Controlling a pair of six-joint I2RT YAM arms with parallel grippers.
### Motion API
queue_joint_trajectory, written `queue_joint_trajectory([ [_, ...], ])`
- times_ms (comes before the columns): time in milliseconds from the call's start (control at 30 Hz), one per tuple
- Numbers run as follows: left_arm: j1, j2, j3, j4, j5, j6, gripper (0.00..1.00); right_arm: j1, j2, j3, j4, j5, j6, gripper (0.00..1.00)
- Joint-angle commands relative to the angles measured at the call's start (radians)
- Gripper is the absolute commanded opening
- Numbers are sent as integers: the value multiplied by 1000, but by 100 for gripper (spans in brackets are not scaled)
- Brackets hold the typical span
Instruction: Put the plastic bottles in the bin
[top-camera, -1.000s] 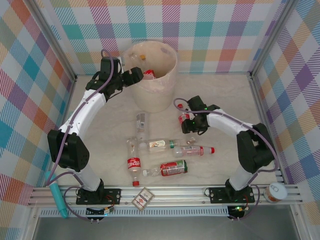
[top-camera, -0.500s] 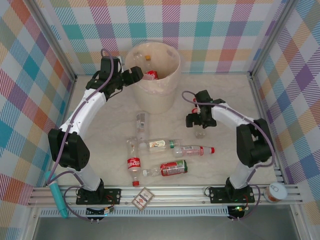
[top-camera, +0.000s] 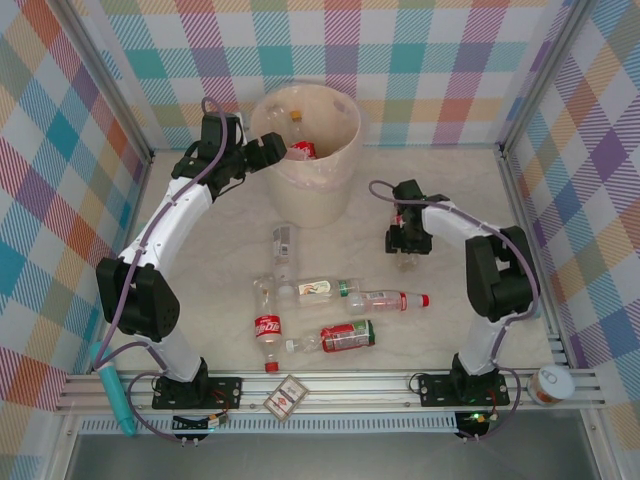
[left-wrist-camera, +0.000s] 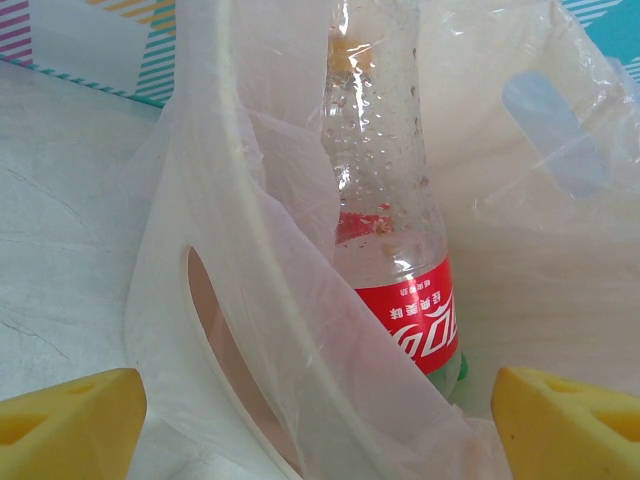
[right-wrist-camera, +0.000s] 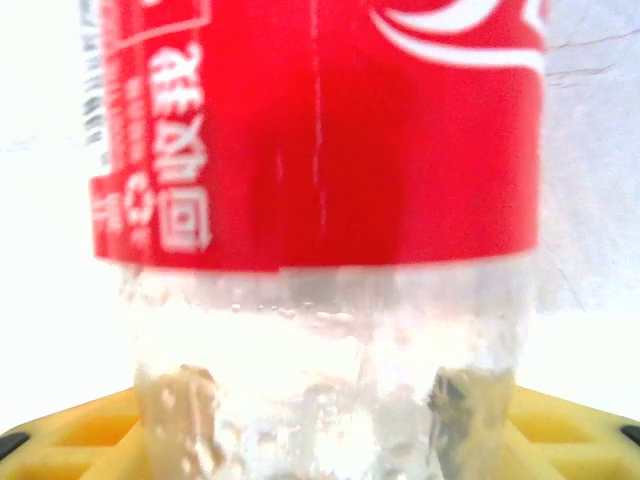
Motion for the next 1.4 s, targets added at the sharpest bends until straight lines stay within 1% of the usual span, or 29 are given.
queue_joint_trajectory([
  [0,0,7,23,-72,-1,23,89,-9,-124,74,-67,30,-13,58],
  [100,0,9,29,-75,2,29,89,-8,-223,140,-85,3,-21,57],
  [200,0,6,31,-81,5,34,89,2,-304,216,-28,-72,-25,55],
  [267,0,2,28,-81,6,35,89,22,-319,295,11,-104,-27,55],
  [333,0,-4,22,-79,6,34,89,55,-294,399,35,-104,-40,54],
  [433,-1,-4,16,-76,8,32,89,106,-196,584,62,-114,-59,54],
  [567,0,1,15,-78,17,30,89,181,-18,843,50,-114,-91,54],
  [700,0,6,22,-84,25,40,89,235,138,1034,54,-114,-122,54],
  [867,0,6,23,-89,29,45,88,262,307,1216,30,-127,-153,54],
  [967,0,3,19,-85,31,45,88,269,358,1233,34,-132,-160,55],
  [1067,0,1,16,-80,31,44,88,269,382,1226,21,-141,-154,59],
  [1233,0,3,13,-77,33,42,87,270,386,1210,8,-138,-153,74],
  [1300,1,4,14,-76,32,41,87,270,383,1223,2,-128,-160,82],
  [1367,0,5,13,-74,33,38,87,270,384,1254,-17,-118,-167,86],
])
